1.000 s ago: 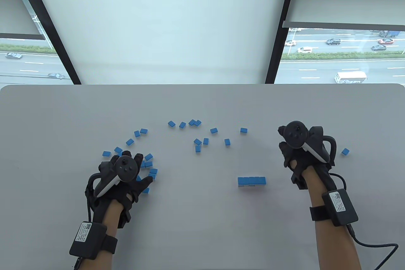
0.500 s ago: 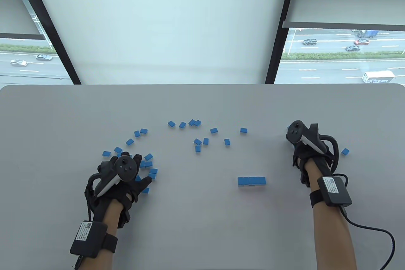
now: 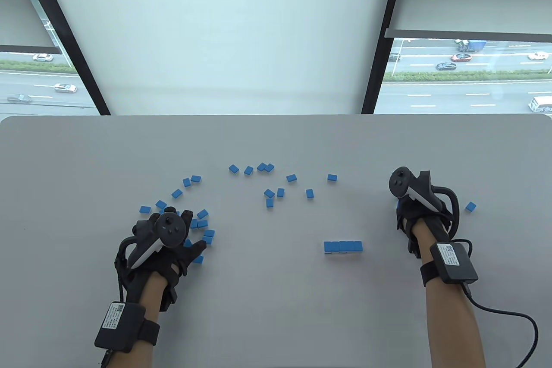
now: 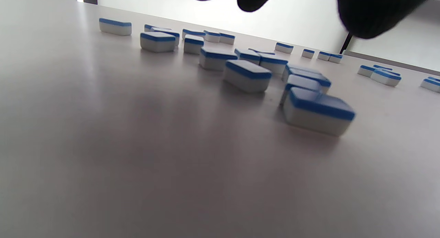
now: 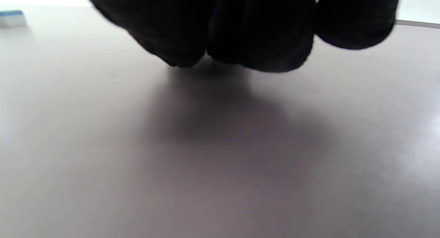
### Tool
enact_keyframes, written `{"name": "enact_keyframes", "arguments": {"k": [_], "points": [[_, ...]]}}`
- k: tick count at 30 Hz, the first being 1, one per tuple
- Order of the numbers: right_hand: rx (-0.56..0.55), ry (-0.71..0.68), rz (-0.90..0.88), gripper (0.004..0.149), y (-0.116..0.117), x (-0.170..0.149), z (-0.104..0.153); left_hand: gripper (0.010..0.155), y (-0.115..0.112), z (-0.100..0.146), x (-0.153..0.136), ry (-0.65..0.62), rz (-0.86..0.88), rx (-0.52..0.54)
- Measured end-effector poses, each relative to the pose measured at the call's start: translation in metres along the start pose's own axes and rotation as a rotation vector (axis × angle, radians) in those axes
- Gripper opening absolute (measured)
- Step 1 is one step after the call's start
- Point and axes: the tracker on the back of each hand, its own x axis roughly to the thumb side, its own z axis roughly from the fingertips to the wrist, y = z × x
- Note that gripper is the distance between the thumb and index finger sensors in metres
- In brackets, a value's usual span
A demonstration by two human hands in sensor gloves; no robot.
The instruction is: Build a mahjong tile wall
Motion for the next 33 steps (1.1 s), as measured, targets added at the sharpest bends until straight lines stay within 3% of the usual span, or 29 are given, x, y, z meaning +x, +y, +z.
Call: {"name": "enact_keyframes", "arguments": {"k": [7,14,18,25,33], "points": [[-0.093,-0.09,-0.067,0.059,-0.031,0.006,0.041,0.087,0.003,0.001,0.001,-0.011,0.015,0.01],[-0.106,-0.165,-0.015,0.059,-0.01,0.021,0.07,0.086,0.002,0.0,0.002,-0.023,0.015,0.015],[-0.075,-0.188,0.027,0.058,0.01,0.03,0.073,0.086,-0.001,0.0,0.003,-0.024,0.009,0.006],[-0.029,-0.203,0.059,0.056,0.025,0.038,0.069,0.086,-0.003,-0.001,0.005,-0.02,-0.002,-0.001],[-0.019,-0.207,0.047,0.06,0.02,0.035,0.072,0.087,-0.003,-0.001,0.005,-0.021,0.001,0.0]]}}
